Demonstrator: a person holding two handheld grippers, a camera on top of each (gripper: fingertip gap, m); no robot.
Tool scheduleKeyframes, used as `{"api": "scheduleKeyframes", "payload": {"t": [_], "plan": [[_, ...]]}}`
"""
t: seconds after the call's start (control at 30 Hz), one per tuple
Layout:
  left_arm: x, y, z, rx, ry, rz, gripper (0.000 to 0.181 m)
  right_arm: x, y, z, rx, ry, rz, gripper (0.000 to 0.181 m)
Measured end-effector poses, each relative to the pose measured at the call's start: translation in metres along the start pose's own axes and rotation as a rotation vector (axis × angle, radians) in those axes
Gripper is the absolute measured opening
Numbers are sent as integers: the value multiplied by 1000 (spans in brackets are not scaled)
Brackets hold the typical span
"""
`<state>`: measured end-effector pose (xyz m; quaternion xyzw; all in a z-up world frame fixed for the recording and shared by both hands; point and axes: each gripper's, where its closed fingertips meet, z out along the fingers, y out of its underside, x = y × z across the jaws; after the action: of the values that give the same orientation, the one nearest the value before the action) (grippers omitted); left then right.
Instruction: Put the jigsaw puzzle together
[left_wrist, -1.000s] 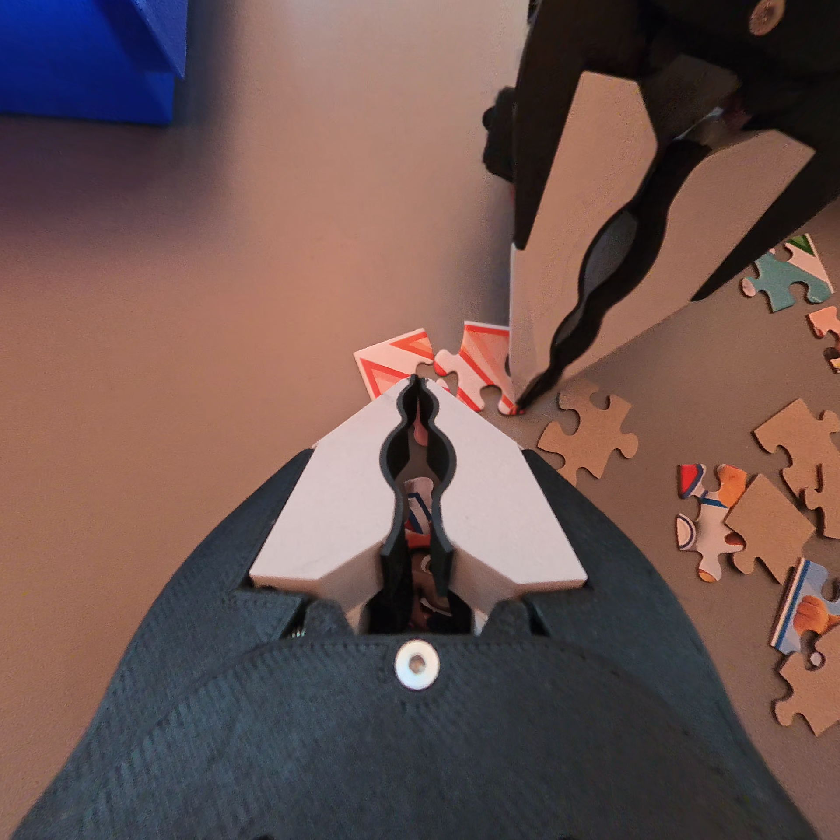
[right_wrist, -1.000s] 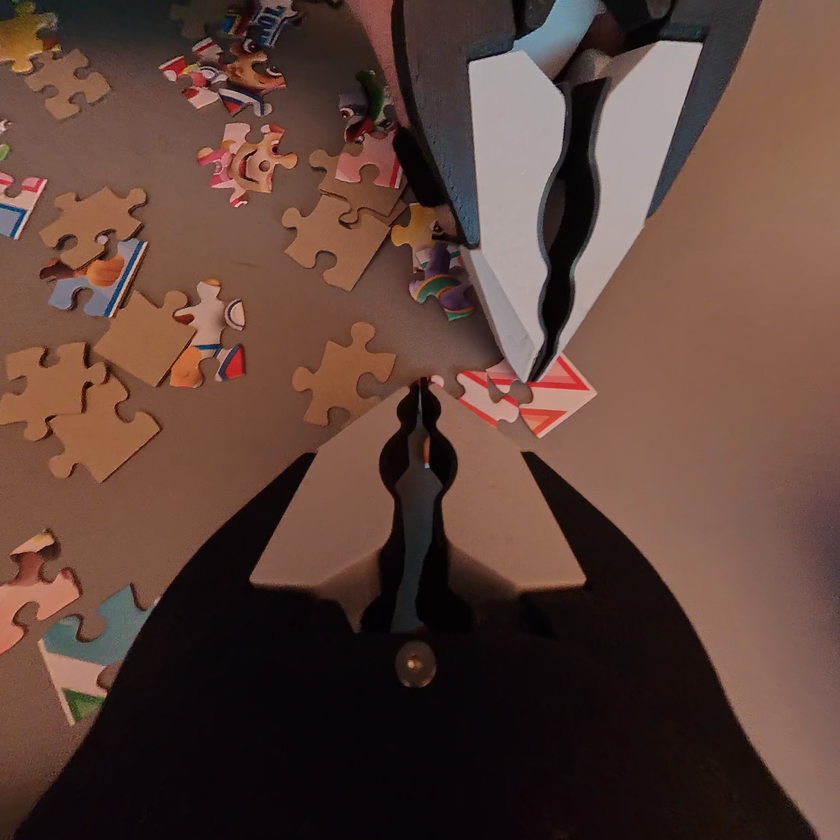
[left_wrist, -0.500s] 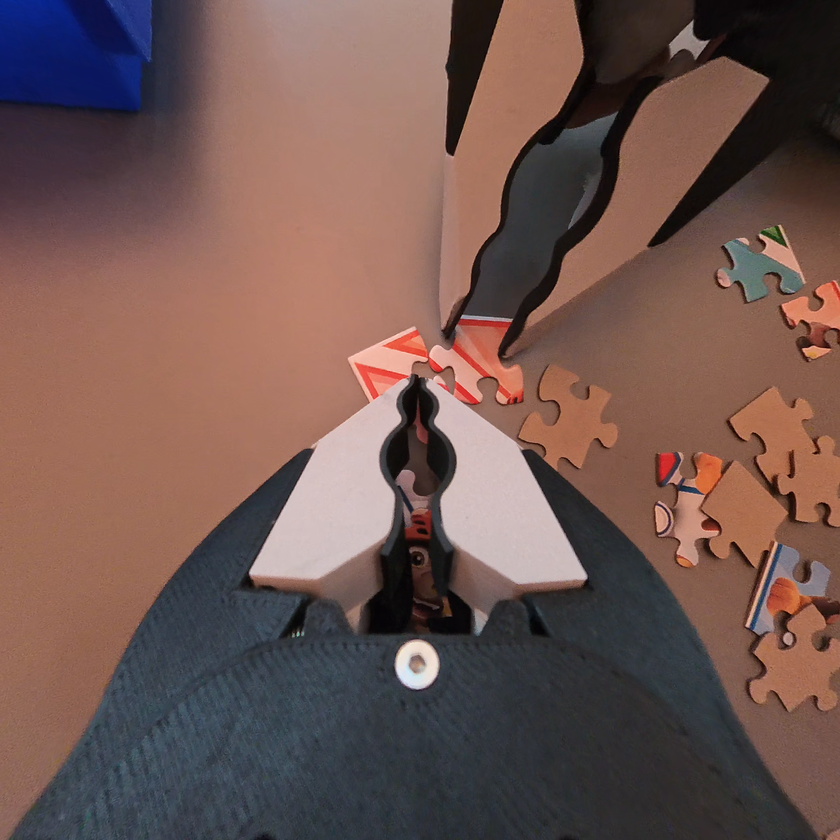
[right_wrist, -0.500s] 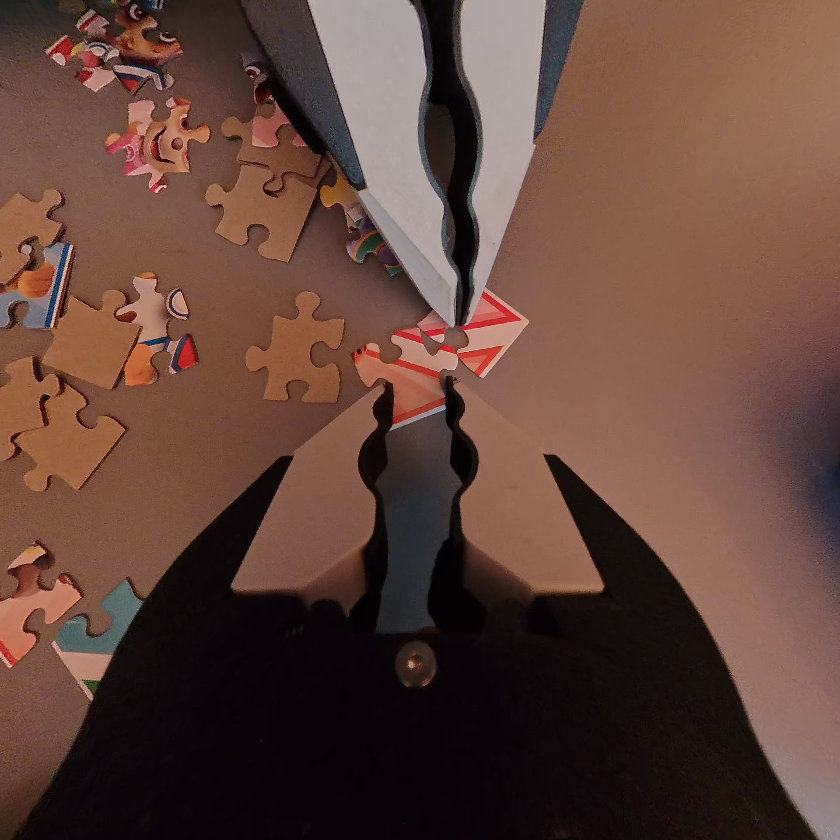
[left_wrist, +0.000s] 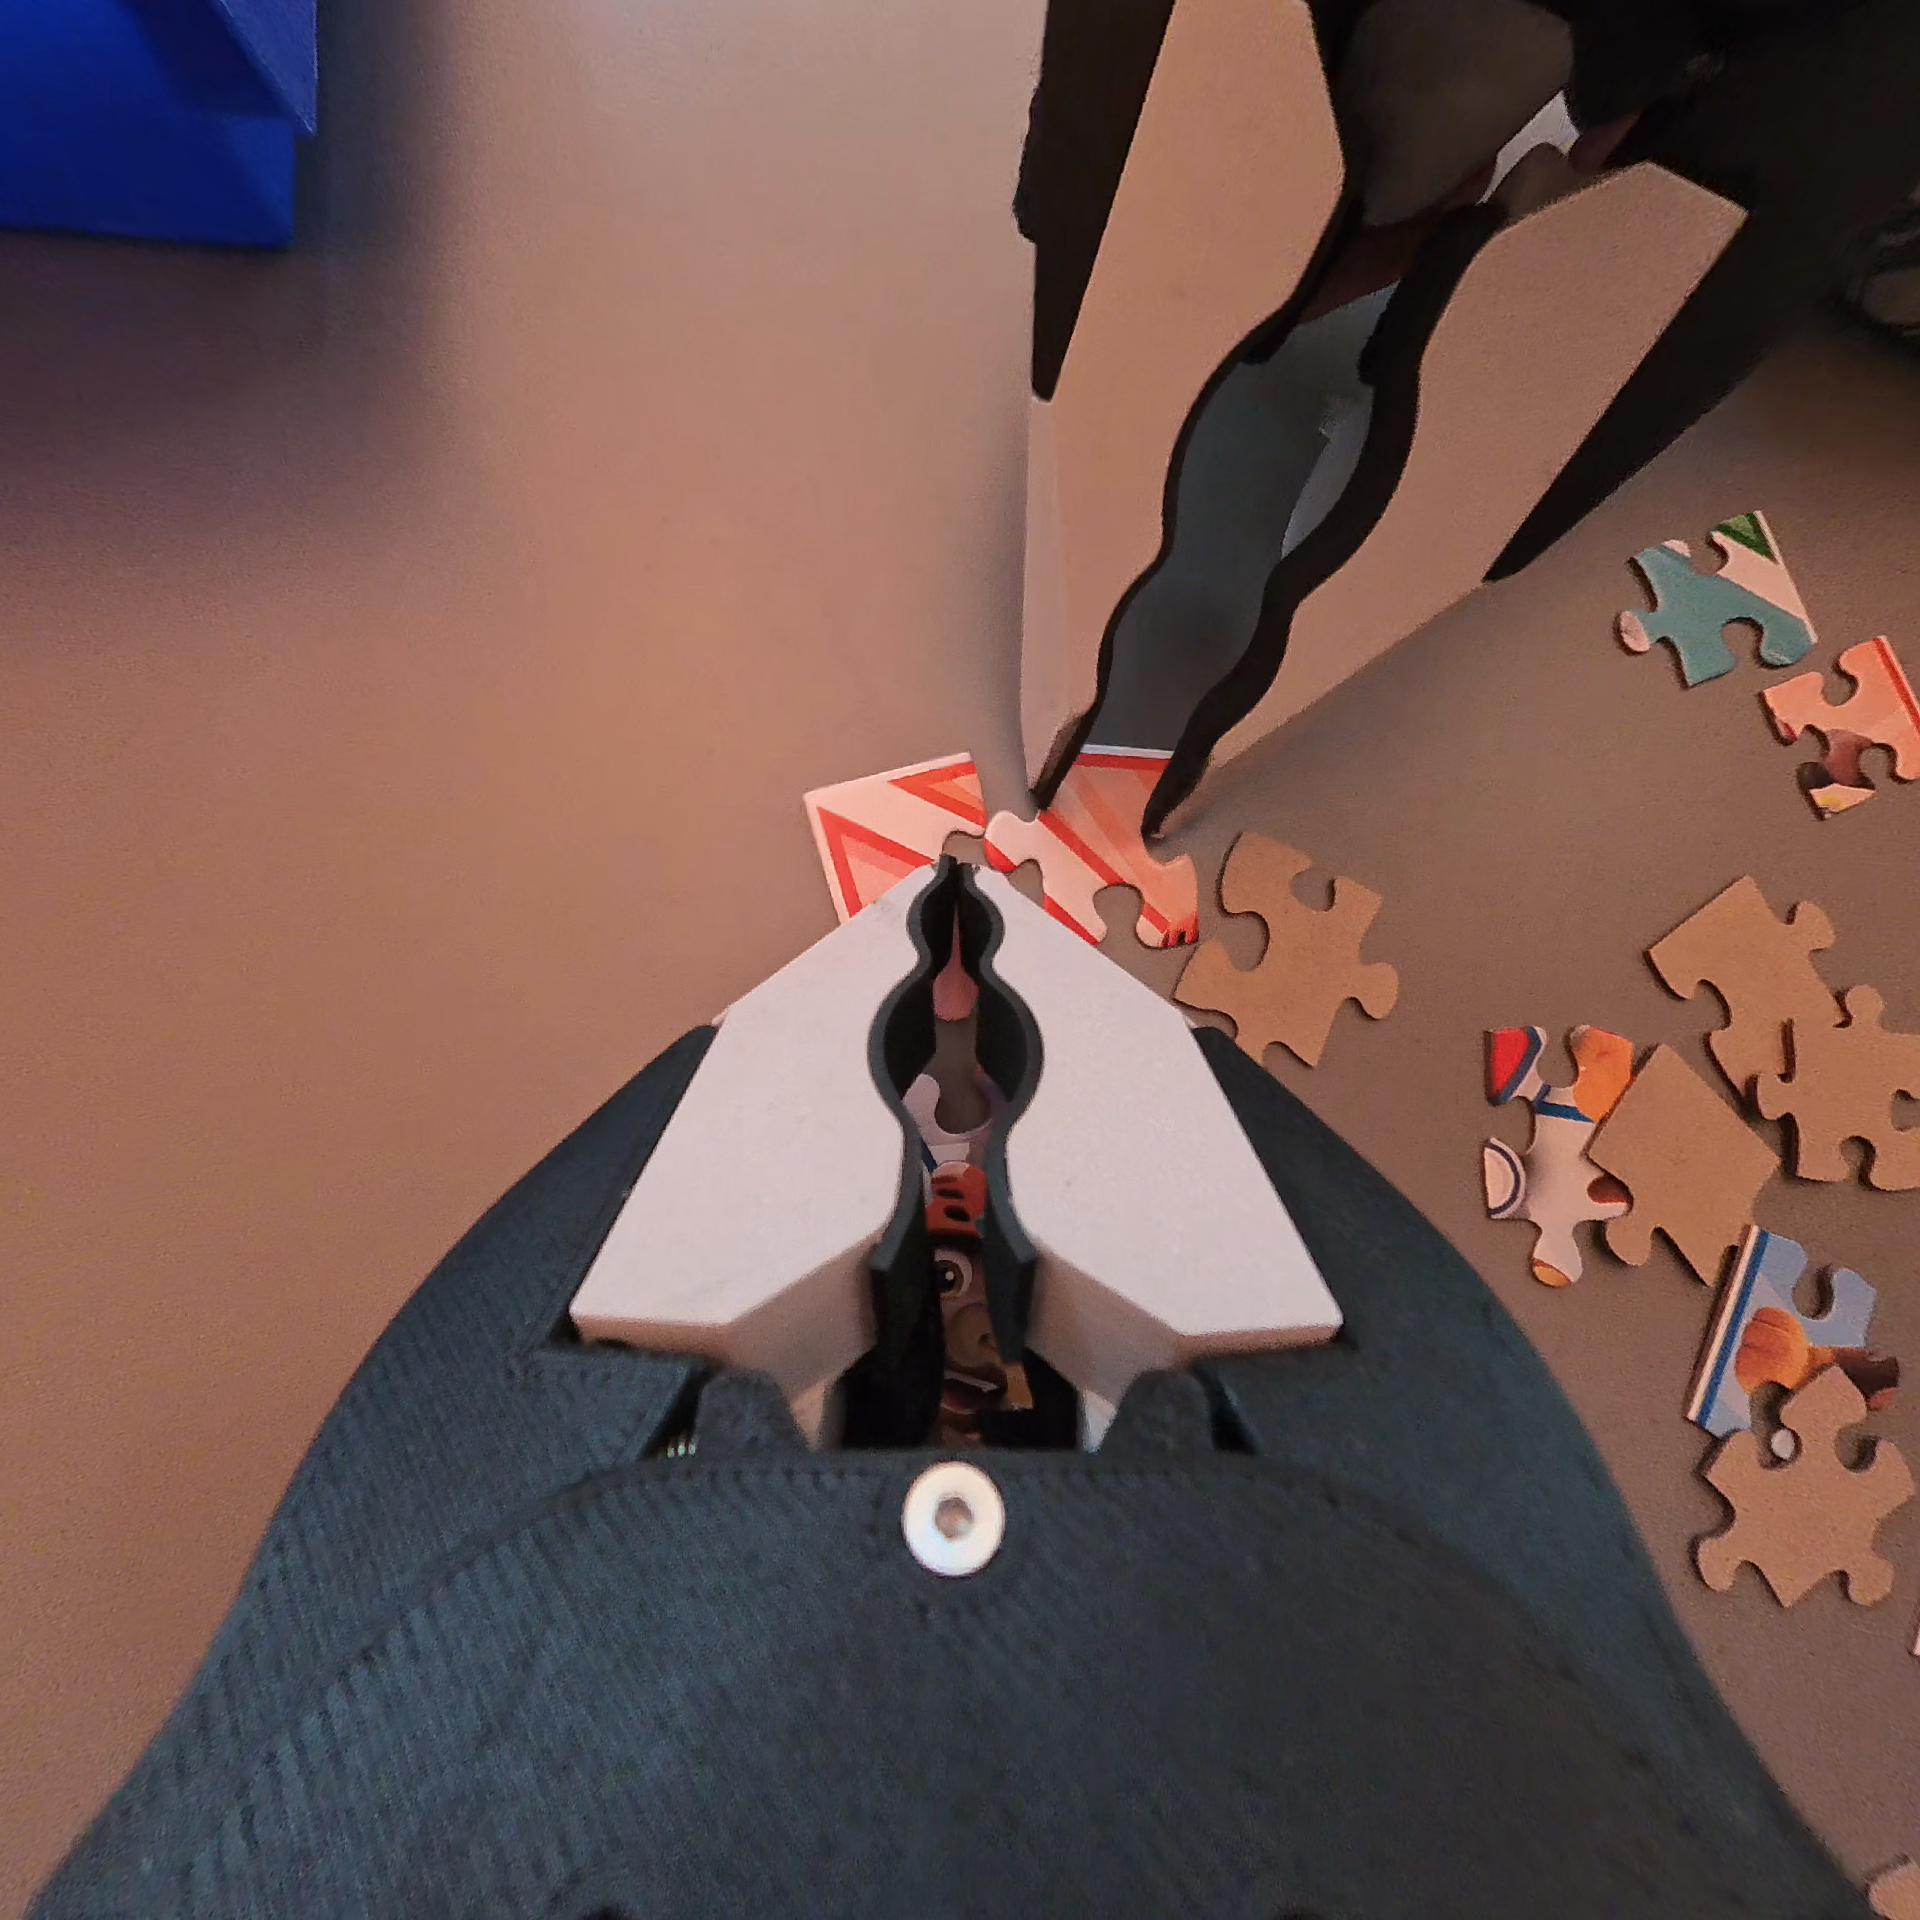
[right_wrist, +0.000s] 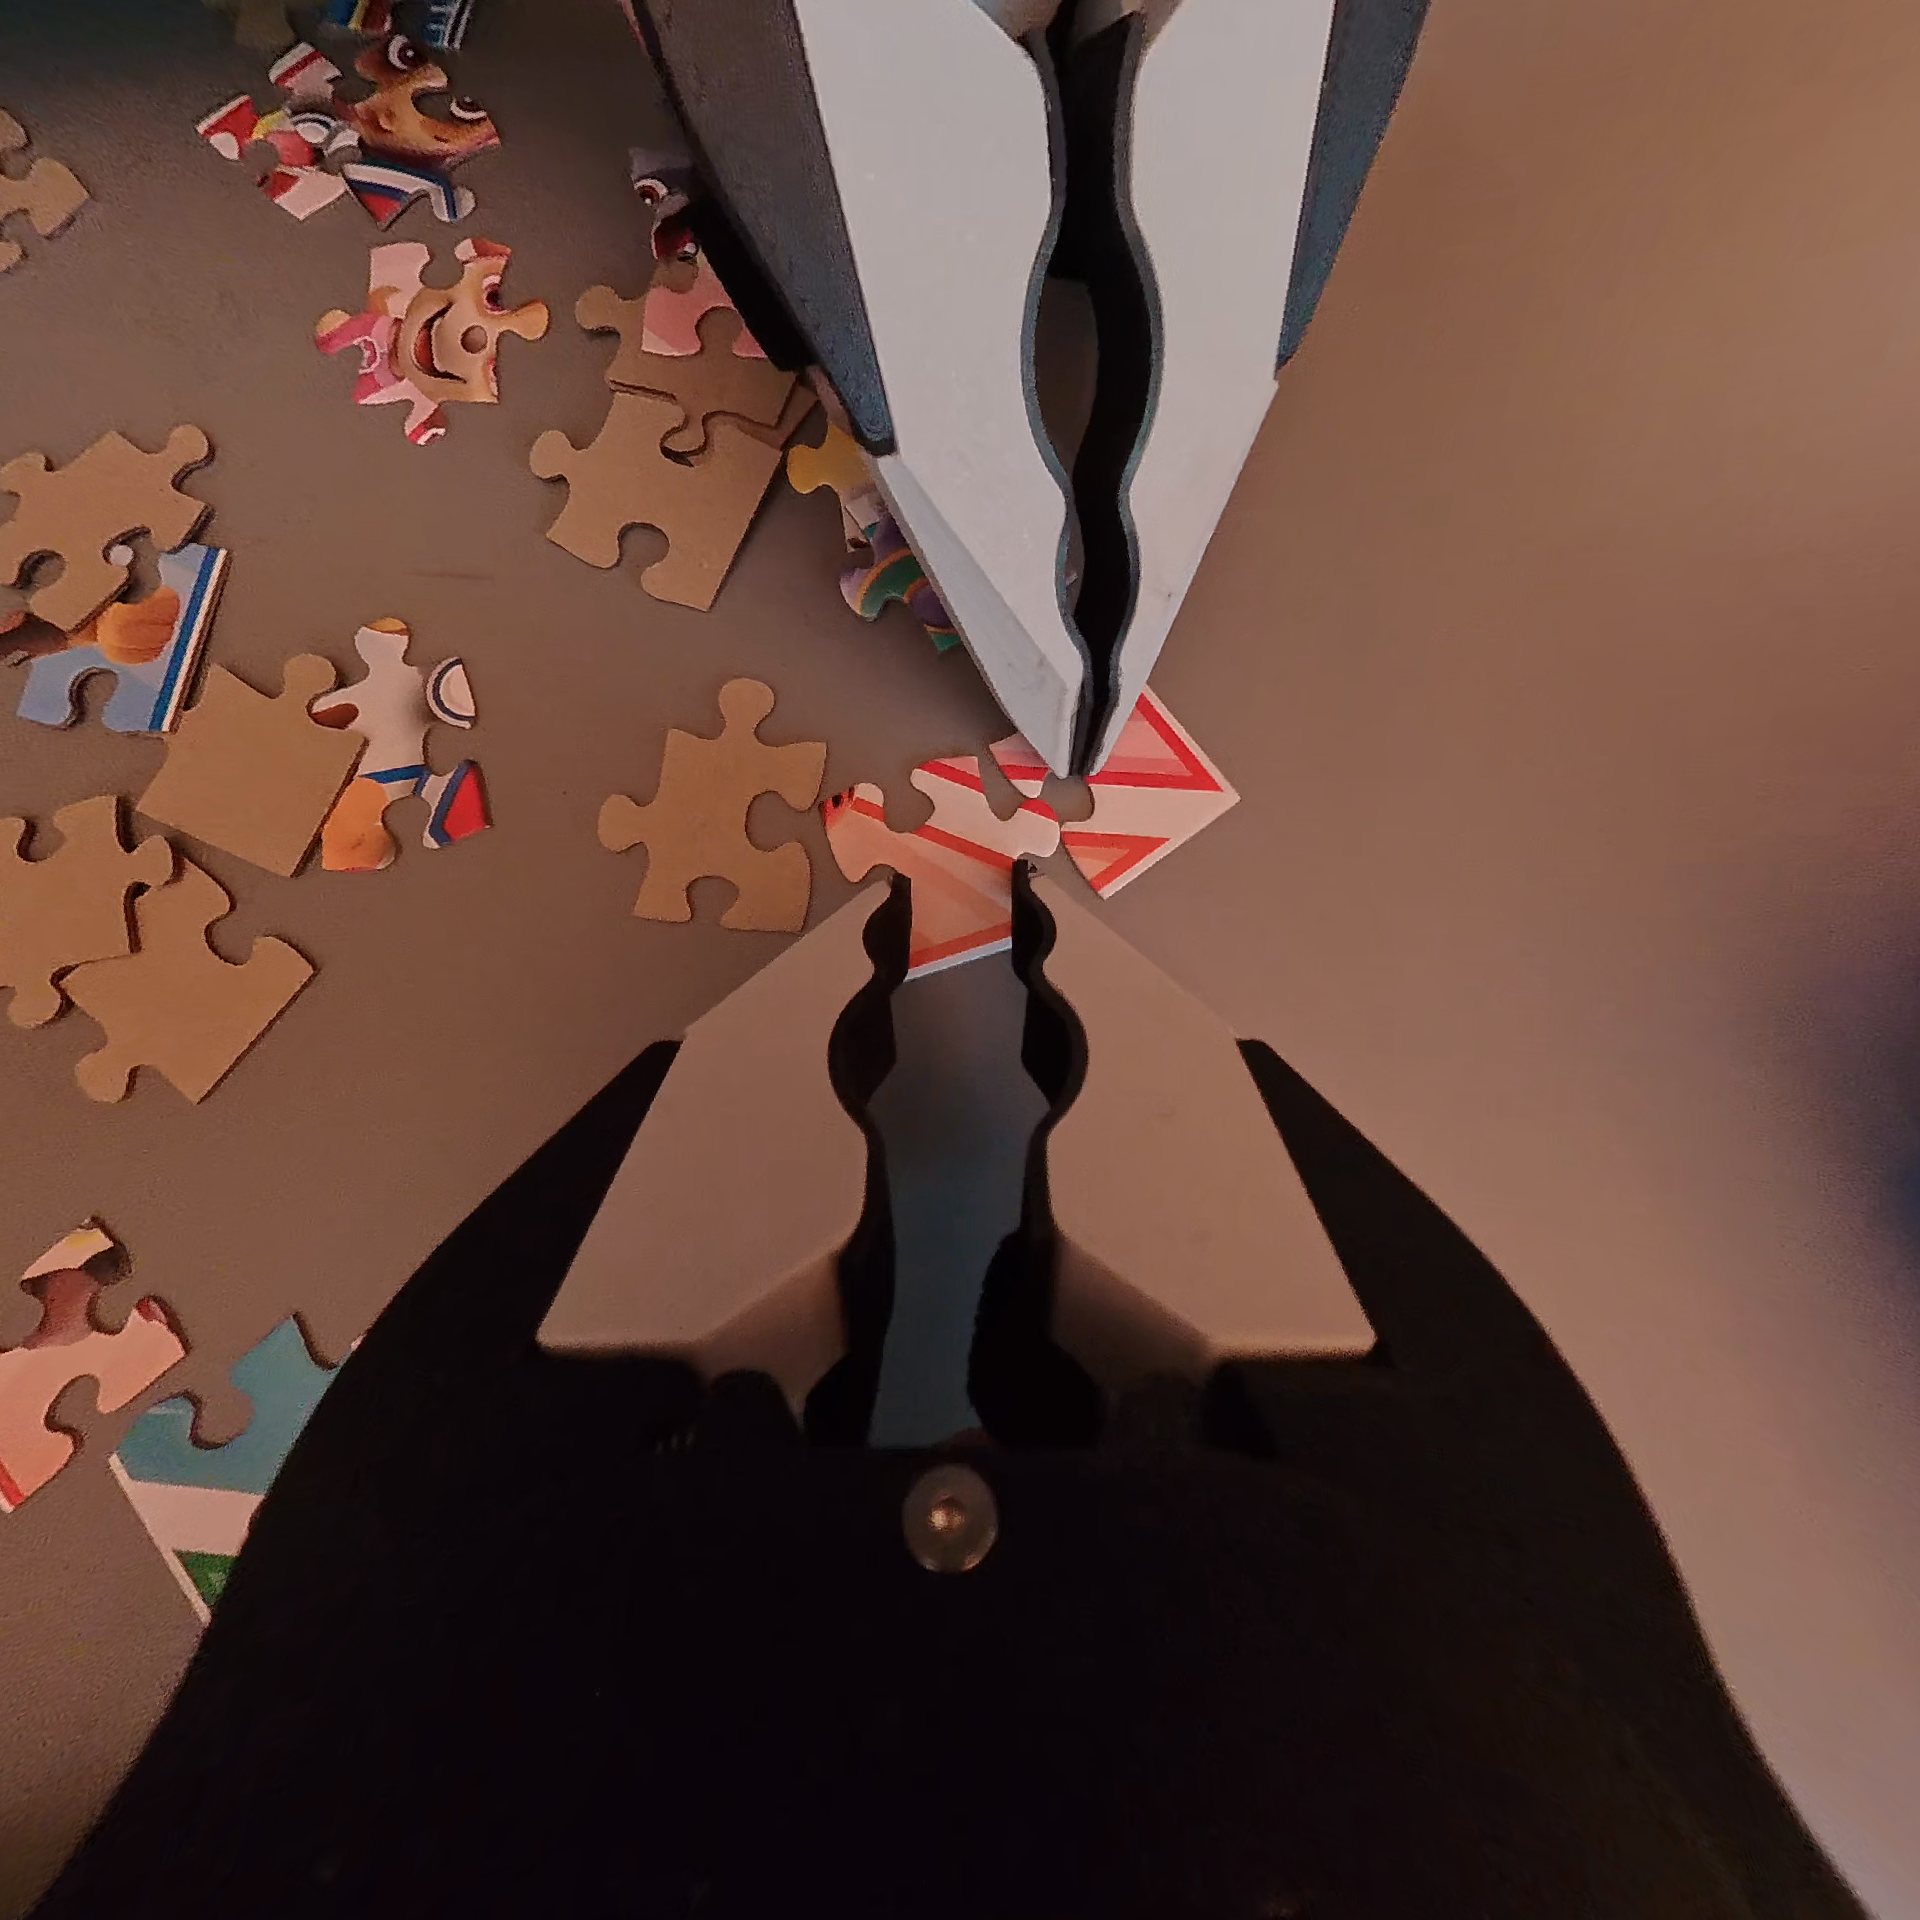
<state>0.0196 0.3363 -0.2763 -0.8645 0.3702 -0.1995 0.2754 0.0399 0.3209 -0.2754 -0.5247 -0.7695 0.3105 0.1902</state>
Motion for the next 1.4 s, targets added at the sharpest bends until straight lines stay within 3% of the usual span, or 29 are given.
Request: {"api": "scheduleKeyframes", "payload": {"t": [0.03, 0.07, 0.23, 0.33, 0.67, 0.87, 1.03, 1.4], "plan": [[0, 0, 0, 0, 0, 0, 0, -2, -2, 0, 6, -5, -11, 14], [0, 0, 0, 0, 1, 1, 0, -4, -4, -2, 17, -13, -25, 0], [0, 0, 0, 1, 2, 1, 0, -2, -1, -2, -14, 9, -38, 0], [3, 1, 0, -15, 1, 12, 0, 1, 3, -5, -35, 24, -14, 19], [12, 2, 0, -55, -7, 52, 5, -1, 6, -4, -22, -4, 17, 19], [36, 5, 1, -87, 18, 31, 25, -5, 3, -2, -19, -15, 3, 18], [32, 8, 0, -106, -53, 61, 15, -6, 2, 0, -10, -19, 2, 18], [32, 15, -4, -103, -53, 202, 8, -7, 1, 0, 10, -36, 7, 18]]}}
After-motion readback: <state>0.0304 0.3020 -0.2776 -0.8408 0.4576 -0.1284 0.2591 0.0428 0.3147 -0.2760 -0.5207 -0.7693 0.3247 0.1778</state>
